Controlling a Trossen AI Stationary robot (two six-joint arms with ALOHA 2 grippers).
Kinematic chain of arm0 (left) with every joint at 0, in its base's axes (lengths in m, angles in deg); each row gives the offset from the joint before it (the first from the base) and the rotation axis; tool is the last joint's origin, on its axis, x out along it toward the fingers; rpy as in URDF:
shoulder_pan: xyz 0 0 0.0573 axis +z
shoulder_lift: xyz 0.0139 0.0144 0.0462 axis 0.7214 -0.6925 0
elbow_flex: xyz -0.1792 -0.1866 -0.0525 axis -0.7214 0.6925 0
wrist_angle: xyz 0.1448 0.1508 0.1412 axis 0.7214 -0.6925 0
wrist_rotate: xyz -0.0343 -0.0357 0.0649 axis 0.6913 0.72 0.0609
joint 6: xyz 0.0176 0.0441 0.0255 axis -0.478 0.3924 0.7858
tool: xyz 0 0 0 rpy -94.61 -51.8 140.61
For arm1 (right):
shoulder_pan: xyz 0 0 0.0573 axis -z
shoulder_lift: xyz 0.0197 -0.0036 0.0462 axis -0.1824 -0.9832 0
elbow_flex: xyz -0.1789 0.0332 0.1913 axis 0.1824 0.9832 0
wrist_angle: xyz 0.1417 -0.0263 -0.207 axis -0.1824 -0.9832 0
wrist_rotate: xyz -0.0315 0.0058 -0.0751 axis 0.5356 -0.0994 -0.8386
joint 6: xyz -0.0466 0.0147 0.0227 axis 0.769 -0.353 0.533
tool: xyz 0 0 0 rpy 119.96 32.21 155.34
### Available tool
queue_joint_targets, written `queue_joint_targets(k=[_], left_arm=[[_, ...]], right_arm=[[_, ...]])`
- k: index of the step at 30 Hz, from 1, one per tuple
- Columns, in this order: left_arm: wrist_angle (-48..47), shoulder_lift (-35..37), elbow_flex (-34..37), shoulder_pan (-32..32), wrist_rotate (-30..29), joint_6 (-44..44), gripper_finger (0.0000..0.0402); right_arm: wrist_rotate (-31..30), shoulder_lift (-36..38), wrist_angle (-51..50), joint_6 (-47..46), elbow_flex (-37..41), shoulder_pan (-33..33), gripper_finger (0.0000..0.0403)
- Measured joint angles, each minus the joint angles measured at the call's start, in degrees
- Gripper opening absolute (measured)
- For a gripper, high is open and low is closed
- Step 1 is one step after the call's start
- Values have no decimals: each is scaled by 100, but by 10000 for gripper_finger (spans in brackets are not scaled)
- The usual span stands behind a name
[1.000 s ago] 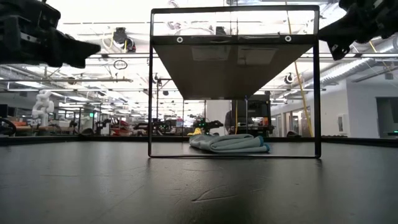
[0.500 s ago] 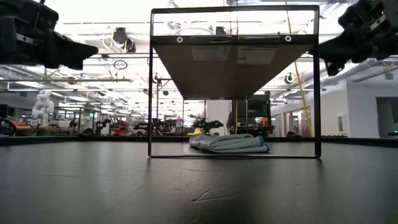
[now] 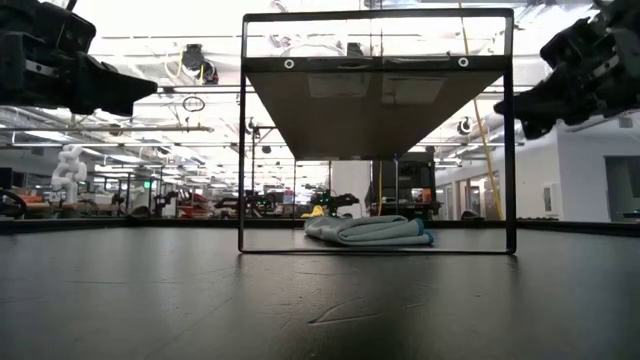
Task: Stack small to large cups/mugs on shelf
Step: Return to Home Position
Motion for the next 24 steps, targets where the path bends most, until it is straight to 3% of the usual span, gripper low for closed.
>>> queue_joint_targets(k=[9,24], left_arm=[[-36,0,0,0,-2,-5,0],[-84,0,0,0,-2,-43,0]], right_arm=[[293,3,886,65,487,0,0],[331,0,685,361,566,0,0]])
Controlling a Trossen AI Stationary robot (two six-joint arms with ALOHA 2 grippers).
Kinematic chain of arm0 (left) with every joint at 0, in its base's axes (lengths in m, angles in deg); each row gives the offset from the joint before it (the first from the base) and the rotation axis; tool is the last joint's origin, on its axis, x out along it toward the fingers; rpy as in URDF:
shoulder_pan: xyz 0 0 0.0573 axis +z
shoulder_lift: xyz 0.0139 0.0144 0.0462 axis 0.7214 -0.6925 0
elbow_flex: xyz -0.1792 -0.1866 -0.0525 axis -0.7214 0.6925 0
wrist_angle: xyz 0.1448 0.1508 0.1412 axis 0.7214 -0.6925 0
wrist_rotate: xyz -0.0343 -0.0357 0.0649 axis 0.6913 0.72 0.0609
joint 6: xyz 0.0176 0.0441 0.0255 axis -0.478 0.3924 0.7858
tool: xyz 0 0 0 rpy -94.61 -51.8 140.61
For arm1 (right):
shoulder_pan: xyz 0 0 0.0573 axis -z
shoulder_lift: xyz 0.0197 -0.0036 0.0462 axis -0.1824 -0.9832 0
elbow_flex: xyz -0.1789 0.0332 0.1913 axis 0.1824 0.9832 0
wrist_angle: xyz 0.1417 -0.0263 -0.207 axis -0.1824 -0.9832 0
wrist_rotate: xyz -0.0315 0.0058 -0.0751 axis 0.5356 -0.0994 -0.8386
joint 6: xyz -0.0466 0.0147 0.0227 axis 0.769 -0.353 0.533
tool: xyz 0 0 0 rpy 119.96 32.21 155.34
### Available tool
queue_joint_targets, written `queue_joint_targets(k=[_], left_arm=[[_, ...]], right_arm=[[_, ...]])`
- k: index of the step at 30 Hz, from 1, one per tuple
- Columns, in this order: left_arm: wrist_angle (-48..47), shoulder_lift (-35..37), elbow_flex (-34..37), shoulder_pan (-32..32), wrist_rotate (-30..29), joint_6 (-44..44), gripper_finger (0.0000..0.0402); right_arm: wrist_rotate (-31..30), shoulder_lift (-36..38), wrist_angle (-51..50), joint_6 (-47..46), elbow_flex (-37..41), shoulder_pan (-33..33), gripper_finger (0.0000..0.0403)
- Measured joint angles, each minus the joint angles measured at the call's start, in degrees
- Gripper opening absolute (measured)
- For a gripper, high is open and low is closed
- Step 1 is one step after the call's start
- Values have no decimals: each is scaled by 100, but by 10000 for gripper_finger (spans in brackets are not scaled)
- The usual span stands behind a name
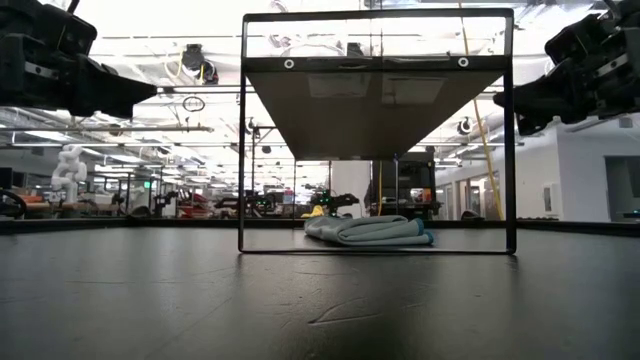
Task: Stack small to large cups/mugs on shelf
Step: Return to Home Position
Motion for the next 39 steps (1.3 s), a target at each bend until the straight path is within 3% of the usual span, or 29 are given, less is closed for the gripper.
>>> queue_joint_targets(k=[39], left_arm=[[10,-11,0,0,2,-318,19]], right_arm=[[149,0,-18,-151,13,0,0]])
